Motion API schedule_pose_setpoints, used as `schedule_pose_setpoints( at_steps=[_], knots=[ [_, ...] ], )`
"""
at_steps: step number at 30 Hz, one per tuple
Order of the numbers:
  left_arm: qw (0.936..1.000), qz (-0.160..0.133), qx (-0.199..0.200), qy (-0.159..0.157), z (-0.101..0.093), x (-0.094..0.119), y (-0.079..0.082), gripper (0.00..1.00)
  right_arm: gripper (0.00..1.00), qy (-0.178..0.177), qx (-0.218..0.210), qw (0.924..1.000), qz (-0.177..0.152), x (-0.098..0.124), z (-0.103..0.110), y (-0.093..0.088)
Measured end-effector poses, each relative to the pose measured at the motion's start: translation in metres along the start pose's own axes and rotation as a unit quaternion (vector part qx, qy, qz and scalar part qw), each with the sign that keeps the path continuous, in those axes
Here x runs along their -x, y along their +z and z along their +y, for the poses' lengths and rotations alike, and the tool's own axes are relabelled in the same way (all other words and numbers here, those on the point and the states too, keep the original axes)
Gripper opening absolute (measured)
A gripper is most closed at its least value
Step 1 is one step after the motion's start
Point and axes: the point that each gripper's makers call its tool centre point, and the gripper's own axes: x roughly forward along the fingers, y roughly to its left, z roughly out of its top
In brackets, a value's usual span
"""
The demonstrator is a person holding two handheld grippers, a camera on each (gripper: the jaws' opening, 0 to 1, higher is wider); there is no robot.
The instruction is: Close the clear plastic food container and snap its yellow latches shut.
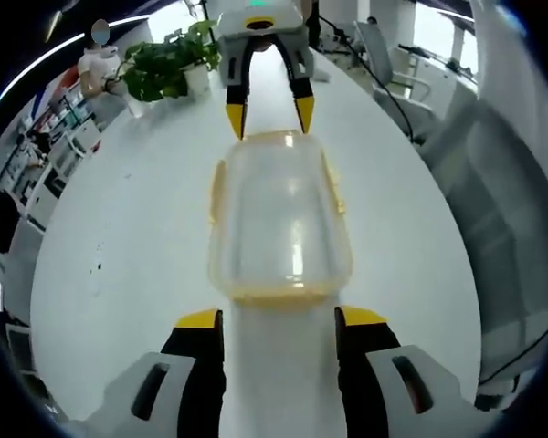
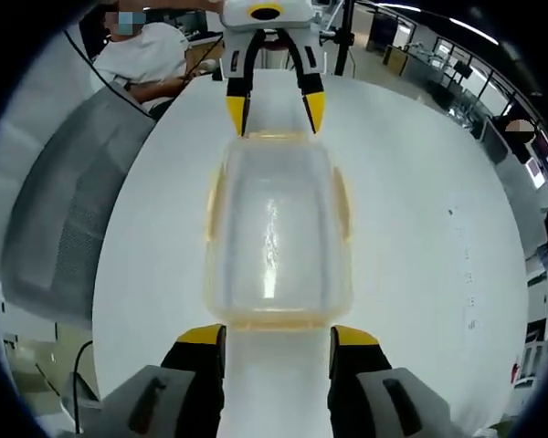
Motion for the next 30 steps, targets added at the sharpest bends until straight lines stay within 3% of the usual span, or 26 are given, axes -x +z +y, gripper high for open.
schedule_pose_setpoints(
  at_steps=[10,22,26,30],
  knots=[
    [0.9999,0.007,0.005,0.010,0.000,0.004,0.002,0.43,0.36,0.005,-0.046,0.9988,-0.017,0.007,0.002,0.007],
    [0.9991,0.011,0.026,0.031,0.002,0.009,0.005,0.42,0.41,-0.017,-0.059,0.9980,-0.014,0.008,-0.003,0.005],
    [0.9974,0.017,0.053,0.045,0.006,0.011,0.005,0.44,0.42,-0.025,-0.085,0.9957,-0.025,0.011,-0.007,0.008],
    [0.9919,0.021,0.111,0.058,0.009,0.013,0.006,0.44,0.44,-0.027,-0.133,0.9901,-0.034,0.013,-0.008,0.013]
  ],
)
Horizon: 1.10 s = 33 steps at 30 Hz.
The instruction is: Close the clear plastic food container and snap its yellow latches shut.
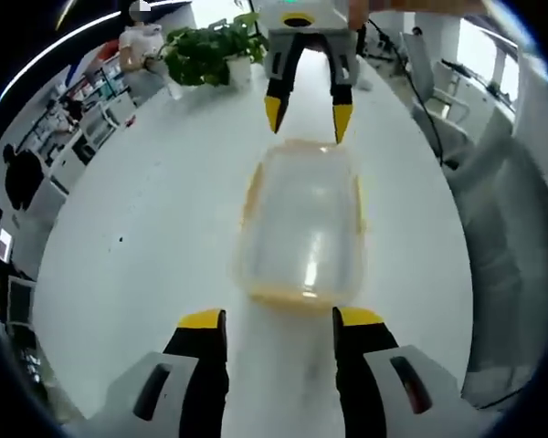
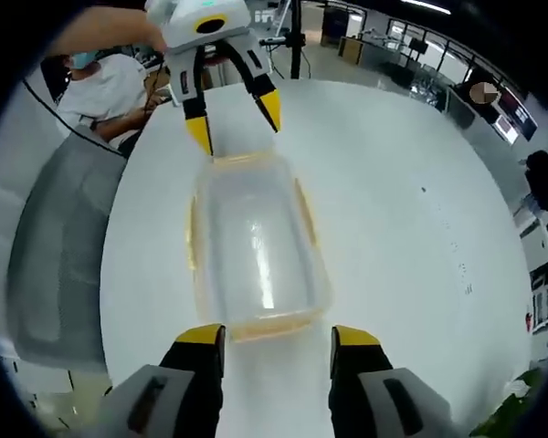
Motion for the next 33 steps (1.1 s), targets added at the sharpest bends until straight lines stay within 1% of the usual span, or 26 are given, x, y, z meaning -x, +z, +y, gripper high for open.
schedule_pose_setpoints(
  at_steps=[1,2,3,4,5,6,7,8,10,11,12,13,16,18,19,20,21,22,24,25,26,28,29,30,32,33],
  knots=[
    [0.9999,0.003,0.014,0.000,0.000,0.000,0.000,0.45,0.45,-0.004,-0.004,1.0000,-0.002,0.001,-0.002,0.002],
    [0.9998,0.000,0.019,-0.002,-0.001,-0.001,0.001,0.44,0.45,-0.008,-0.014,0.9999,-0.003,0.001,-0.003,0.003],
    [0.9991,0.007,0.042,-0.004,-0.002,-0.001,-0.001,0.44,0.44,-0.012,-0.028,0.9995,-0.001,0.002,-0.004,0.003],
    [0.9970,0.012,0.076,-0.008,-0.005,-0.002,-0.002,0.45,0.45,-0.013,-0.048,0.9987,-0.009,0.001,-0.004,0.006],
    [0.9966,0.010,0.082,0.000,-0.001,-0.002,-0.002,0.45,0.45,-0.013,-0.066,0.9977,-0.012,0.002,-0.005,0.008],
    [0.9955,0.013,0.094,-0.002,-0.002,-0.002,-0.002,0.44,0.45,-0.008,-0.070,0.9974,-0.013,0.002,-0.004,0.009],
    [0.9942,0.018,0.106,0.003,-0.001,-0.002,-0.004,0.45,0.45,-0.011,-0.074,0.9971,-0.013,0.002,-0.004,0.010],
    [0.9935,0.017,0.112,0.004,0.000,-0.003,-0.003,0.45,0.46,-0.011,-0.096,0.9953,-0.014,0.001,-0.004,0.011],
    [0.9915,0.021,0.128,-0.002,-0.004,-0.004,-0.003,0.46,0.50,-0.008,-0.114,0.9932,-0.023,0.000,-0.003,0.015],
    [0.9889,0.021,0.147,0.001,-0.004,-0.005,-0.004,0.46,0.49,-0.013,-0.121,0.9924,-0.019,0.000,-0.005,0.014],
    [0.9881,0.018,0.153,-0.001,-0.005,-0.006,-0.003,0.46,0.47,-0.013,-0.117,0.9928,-0.017,0.000,-0.005,0.014],
    [0.9869,0.017,0.160,0.000,-0.005,-0.006,-0.003,0.46,0.46,-0.015,-0.127,0.9917,-0.008,-0.002,-0.004,0.011],
    [0.9812,0.015,0.192,0.003,-0.005,-0.007,-0.002,0.45,0.45,-0.015,-0.136,0.9905,-0.006,-0.003,-0.002,0.010],
    [0.9780,0.017,0.208,0.007,-0.005,-0.007,-0.003,0.45,0.45,-0.016,-0.156,0.9876,-0.003,-0.003,-0.003,0.007],
    [0.9769,0.017,0.213,0.005,-0.005,-0.007,-0.002,0.43,0.46,-0.011,-0.174,0.9846,-0.005,-0.003,-0.002,0.006],
    [0.9719,0.008,0.235,0.001,-0.007,-0.008,0.001,0.42,0.47,-0.003,-0.198,0.9801,-0.006,-0.004,0.000,0.006],
    [0.9685,0.007,0.249,-0.001,-0.008,-0.008,0.001,0.42,0.46,-0.007,-0.197,0.9804,-0.010,-0.004,-0.002,0.006],
    [0.9654,0.007,0.261,-0.002,-0.007,-0.008,0.001,0.43,0.46,-0.013,-0.206,0.9784,-0.006,-0.003,-0.004,0.003],
    [0.9619,0.006,0.273,0.004,-0.005,-0.009,0.001,0.43,0.44,-0.015,-0.212,0.9771,-0.004,-0.003,-0.004,0.001],
    [0.9595,0.005,0.282,0.003,-0.005,-0.009,0.001,0.43,0.44,-0.017,-0.221,0.9751,-0.005,-0.003,-0.005,0.001],
    [0.9554,0.003,0.295,0.003,-0.006,-0.009,0.002,0.43,0.44,-0.017,-0.229,0.9733,-0.006,-0.002,-0.005,0.001],
    [0.9526,0.003,0.304,0.007,-0.004,-0.009,0.002,0.42,0.45,-0.017,-0.238,0.9710,-0.006,-0.002,-0.004,0.000],
    [0.9471,0.002,0.321,0.011,-0.003,-0.009,0.001,0.43,0.46,-0.019,-0.249,0.9684,-0.003,-0.001,-0.004,-0.002],
    [0.9435,0.003,0.331,0.010,-0.003,-0.009,0.001,0.43,0.46,-0.018,-0.256,0.9665,-0.003,-0.001,-0.004,-0.002],
    [0.9337,0.005,0.358,0.007,-0.005,-0.010,-0.001,0.44,0.47,-0.020,-0.276,0.9609,-0.002,-0.001,-0.004,-0.004],
    [0.9310,0.005,0.365,0.008,-0.004,-0.010,-0.001,0.44,0.47,-0.022,-0.277,0.9605,-0.002,-0.001,-0.004,-0.005]
  ],
)
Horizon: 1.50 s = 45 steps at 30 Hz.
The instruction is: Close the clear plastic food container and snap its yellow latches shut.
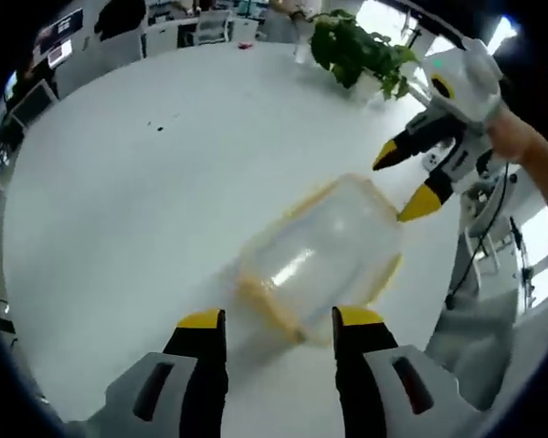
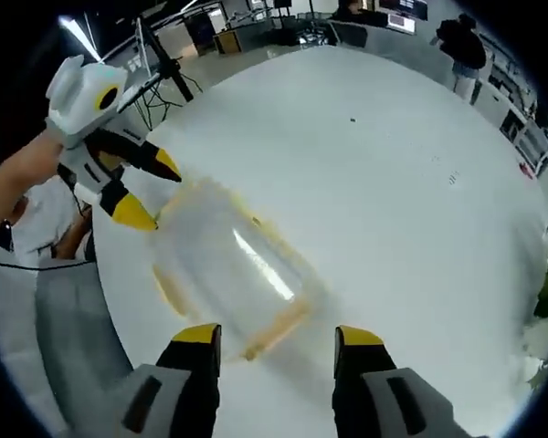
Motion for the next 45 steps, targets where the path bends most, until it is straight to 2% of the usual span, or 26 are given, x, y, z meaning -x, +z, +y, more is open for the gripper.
schedule_pose_setpoints(
  at_steps=[8,12,18,21,23,25,27,33,40,42,43,44,45],
  knots=[
    [0.9992,-0.014,0.038,0.000,-0.003,-0.002,0.004,0.43,0.45,0.000,-0.039,0.9992,0.001,-0.004,0.005,-0.003],
    [0.9971,-0.015,0.075,-0.004,-0.002,-0.003,0.003,0.38,0.44,0.008,-0.069,0.9976,-0.006,-0.008,0.008,-0.001],
    [0.9971,-0.012,0.075,-0.003,-0.005,-0.008,-0.001,0.37,0.43,0.010,-0.086,0.9963,-0.001,-0.012,0.009,-0.004],
    [0.9968,-0.012,0.079,-0.006,-0.006,-0.011,-0.003,0.35,0.36,0.011,-0.088,0.9960,-0.009,-0.014,0.009,-0.002],
    [0.9969,-0.010,0.078,-0.008,-0.009,-0.014,-0.005,0.34,0.36,0.020,-0.111,0.9936,-0.013,-0.016,0.011,-0.001],
    [0.9960,-0.020,0.086,-0.014,-0.012,-0.016,-0.001,0.34,0.37,0.020,-0.106,0.9940,-0.015,-0.016,0.011,0.000],
    [0.9964,-0.018,0.083,-0.009,-0.010,-0.015,-0.002,0.35,0.33,0.028,-0.104,0.9940,-0.019,-0.017,0.014,0.001],
    [0.9960,-0.024,0.086,-0.011,-0.011,-0.015,-0.002,0.33,0.34,0.027,-0.098,0.9944,-0.027,-0.018,0.015,0.003],
    [0.9964,-0.014,0.083,-0.009,-0.013,-0.016,-0.002,0.31,0.32,0.024,-0.090,0.9952,-0.031,-0.019,0.016,0.003],
    [0.9946,-0.019,0.101,-0.006,-0.013,-0.017,0.000,0.30,0.32,0.024,-0.089,0.9953,-0.030,-0.019,0.016,0.003],
    [0.9898,-0.023,0.140,-0.007,-0.018,-0.017,0.003,0.30,0.31,0.027,-0.094,0.9949,-0.023,-0.020,0.016,0.004],
    [0.9929,-0.026,0.115,-0.016,-0.019,-0.016,0.005,0.30,0.30,0.028,-0.099,0.9944,-0.023,-0.021,0.016,0.004],
    [0.9951,-0.017,0.097,-0.005,-0.018,-0.020,0.002,0.31,0.30,0.021,-0.103,0.9943,-0.019,-0.019,0.016,0.001]
  ],
)
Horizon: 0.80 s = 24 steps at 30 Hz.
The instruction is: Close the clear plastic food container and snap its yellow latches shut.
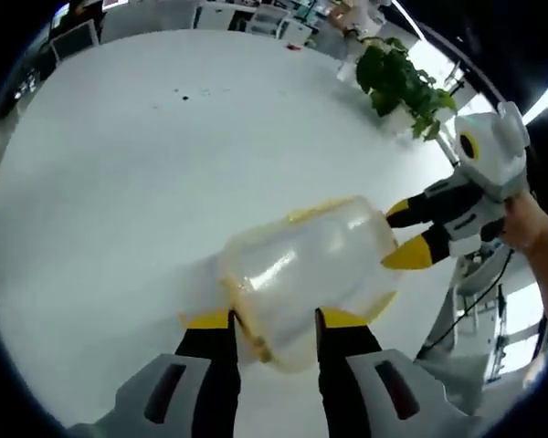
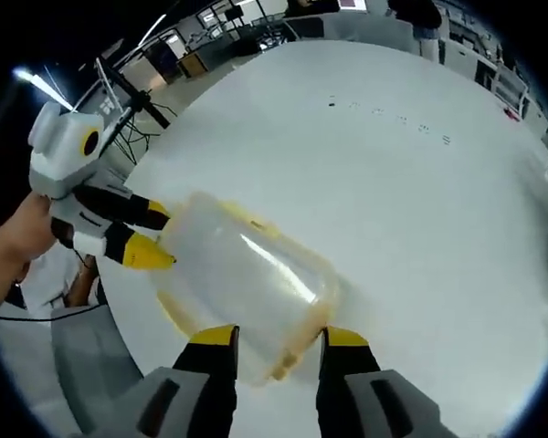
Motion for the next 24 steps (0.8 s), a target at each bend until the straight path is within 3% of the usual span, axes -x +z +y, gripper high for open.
schedule_pose_setpoints(
  at_steps=[3,12,24],
  knots=[
    [0.9999,0.002,0.015,-0.001,0.0025,-0.0011,-0.0011,0.31,0.30,0.028,-0.030,0.9992,0.000,-0.0037,0.0057,-0.0038],
    [0.9999,0.003,0.015,0.003,0.0038,-0.0005,-0.0014,0.32,0.30,0.017,-0.020,0.9996,0.006,-0.0029,0.0066,-0.0034],
    [0.9998,-0.012,0.014,-0.010,0.0055,0.0002,-0.0014,0.33,0.32,0.018,-0.013,0.9997,-0.011,-0.0009,0.0072,-0.0032]
  ],
)
